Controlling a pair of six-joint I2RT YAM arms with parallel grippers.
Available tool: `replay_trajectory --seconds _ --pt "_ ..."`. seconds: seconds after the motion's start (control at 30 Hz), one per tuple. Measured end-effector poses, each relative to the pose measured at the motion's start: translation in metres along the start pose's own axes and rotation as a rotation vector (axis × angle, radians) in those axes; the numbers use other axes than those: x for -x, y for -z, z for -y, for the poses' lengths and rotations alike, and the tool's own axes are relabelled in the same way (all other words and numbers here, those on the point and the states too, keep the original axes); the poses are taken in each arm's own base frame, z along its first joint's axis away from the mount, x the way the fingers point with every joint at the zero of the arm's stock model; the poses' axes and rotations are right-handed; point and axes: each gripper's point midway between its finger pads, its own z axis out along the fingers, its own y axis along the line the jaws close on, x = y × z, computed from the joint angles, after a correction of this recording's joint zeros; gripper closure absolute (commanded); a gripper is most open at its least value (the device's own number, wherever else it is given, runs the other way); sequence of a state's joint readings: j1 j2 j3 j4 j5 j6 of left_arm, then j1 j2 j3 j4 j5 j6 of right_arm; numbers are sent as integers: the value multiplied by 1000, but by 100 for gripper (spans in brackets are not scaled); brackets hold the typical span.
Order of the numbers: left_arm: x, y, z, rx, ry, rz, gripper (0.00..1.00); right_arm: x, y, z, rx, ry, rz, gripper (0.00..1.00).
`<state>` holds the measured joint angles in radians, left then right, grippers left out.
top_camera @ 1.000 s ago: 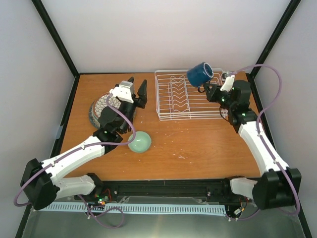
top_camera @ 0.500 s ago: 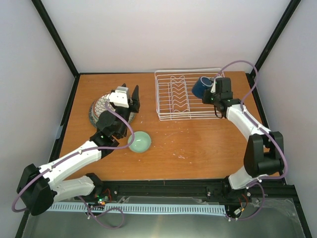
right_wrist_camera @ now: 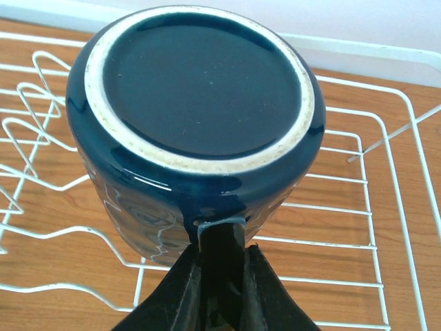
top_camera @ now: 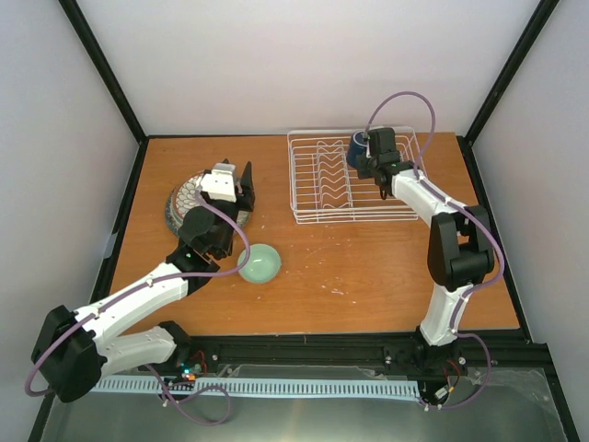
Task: Load the mixed dishes into the dish rack
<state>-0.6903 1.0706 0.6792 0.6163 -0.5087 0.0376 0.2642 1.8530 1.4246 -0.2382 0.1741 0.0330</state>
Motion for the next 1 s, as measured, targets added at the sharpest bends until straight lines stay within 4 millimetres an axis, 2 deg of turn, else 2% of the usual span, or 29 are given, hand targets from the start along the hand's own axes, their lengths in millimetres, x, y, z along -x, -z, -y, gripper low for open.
replay_trajectory --seconds 0.13,0.33,0.47,0.77,1.0 --pt "-3 1 -6 13 -4 -4 48 -7 -9 -2 -31 49 -32 97" --pt "-4 2 -8 19 -5 -4 48 4 -18 5 -76 78 -24 97" --pt "-4 2 -9 21 -6 -6 48 7 -31 5 -89 89 -30 97" --pt "-4 6 -14 33 -6 -4 49 -32 -63 0 -87 109 -143 97" --pt "-1 10 -17 41 -1 3 49 -31 -64 0 -88 104 -137 97"
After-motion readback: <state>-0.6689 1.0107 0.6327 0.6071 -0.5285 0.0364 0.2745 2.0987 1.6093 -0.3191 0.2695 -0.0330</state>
